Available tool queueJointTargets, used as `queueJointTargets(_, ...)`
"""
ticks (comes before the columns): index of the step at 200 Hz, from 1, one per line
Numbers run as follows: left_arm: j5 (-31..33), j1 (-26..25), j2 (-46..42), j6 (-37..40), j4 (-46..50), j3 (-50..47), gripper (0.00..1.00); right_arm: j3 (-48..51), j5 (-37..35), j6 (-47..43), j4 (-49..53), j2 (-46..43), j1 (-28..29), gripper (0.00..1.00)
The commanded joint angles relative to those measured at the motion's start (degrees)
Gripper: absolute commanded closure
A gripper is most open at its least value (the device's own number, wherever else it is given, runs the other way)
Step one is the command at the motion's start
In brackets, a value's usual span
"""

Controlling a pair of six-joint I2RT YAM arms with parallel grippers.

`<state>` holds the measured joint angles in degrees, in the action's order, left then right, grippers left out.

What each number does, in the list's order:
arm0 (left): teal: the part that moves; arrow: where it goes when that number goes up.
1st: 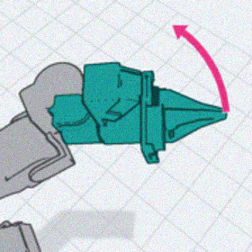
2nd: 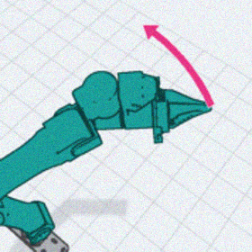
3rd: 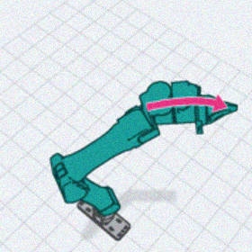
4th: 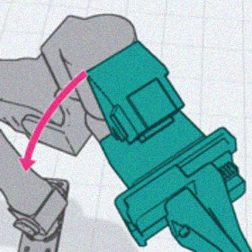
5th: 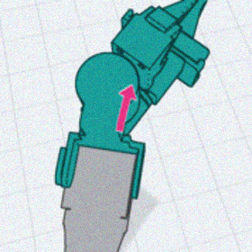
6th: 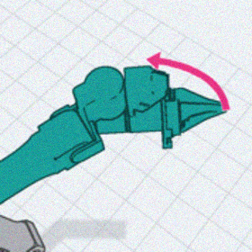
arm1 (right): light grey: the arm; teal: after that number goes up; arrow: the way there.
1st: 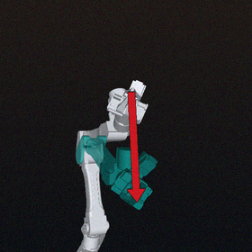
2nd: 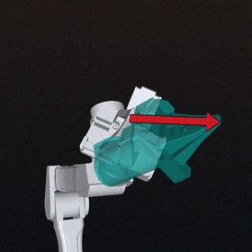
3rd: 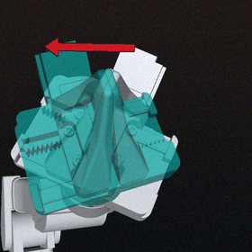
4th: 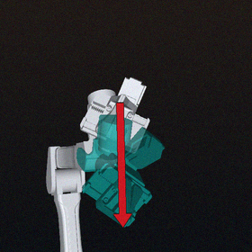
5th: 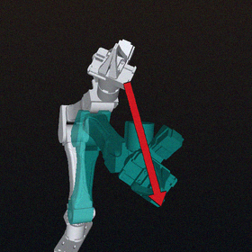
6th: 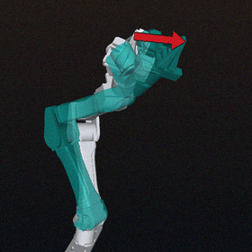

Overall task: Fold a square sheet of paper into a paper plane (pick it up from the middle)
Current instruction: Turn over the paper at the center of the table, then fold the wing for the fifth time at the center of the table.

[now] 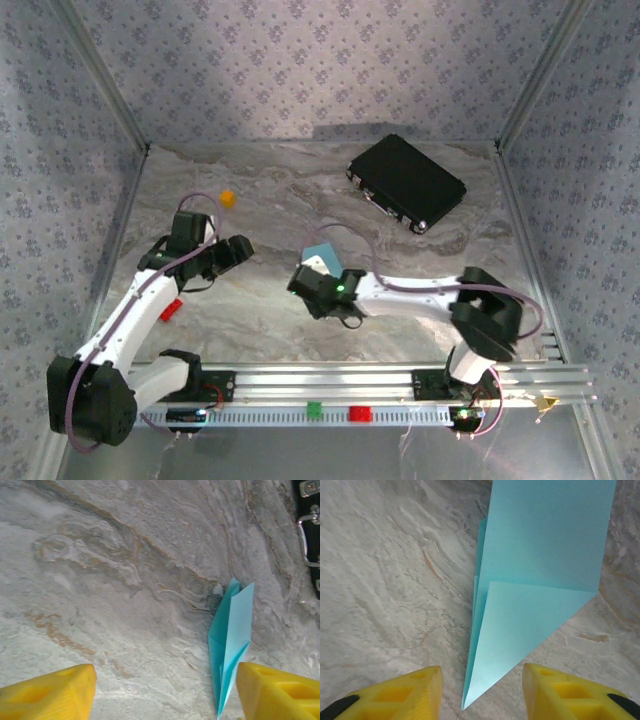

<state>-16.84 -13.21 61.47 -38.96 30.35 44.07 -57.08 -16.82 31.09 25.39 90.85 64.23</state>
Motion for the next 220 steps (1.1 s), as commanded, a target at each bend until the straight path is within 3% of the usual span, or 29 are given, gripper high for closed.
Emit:
queueJointTargets(1, -5.90, 0.15, 1.21, -0.39, -3.73, -0.22, 0.30, 7.71, 11.72, 3.67, -13.67, -6.30, -6.30, 0.58)
queueJointTargets(19, -7.64, -0.05, 1.86, -1.26, -5.51, -0.86, 0.34, 13.55, 22.41, 6.25, -21.92, -8.57, -12.66, 0.67)
queueJointTargets(47, -9.00, -1.06, 2.63, -3.65, -8.53, -2.59, 0.37, 16.31, 30.55, 8.40, -28.09, -6.59, -18.16, 0.85)
queueJointTargets(121, -9.36, -3.95, 6.86, -4.08, -9.76, -1.07, 0.43, 13.27, 37.14, 11.33, -34.05, 4.85, -19.89, 0.92)
queueJointTargets(172, -9.74, -4.71, 7.86, -4.03, -10.76, -1.62, 0.44, 13.92, 32.16, 18.52, -31.67, 7.94, -19.93, 0.93)
queueJointTargets(220, -10.75, -5.89, 9.78, -4.80, -12.85, -1.55, 0.52, 18.63, 24.34, 34.94, -32.30, 4.73, -19.50, 0.95)
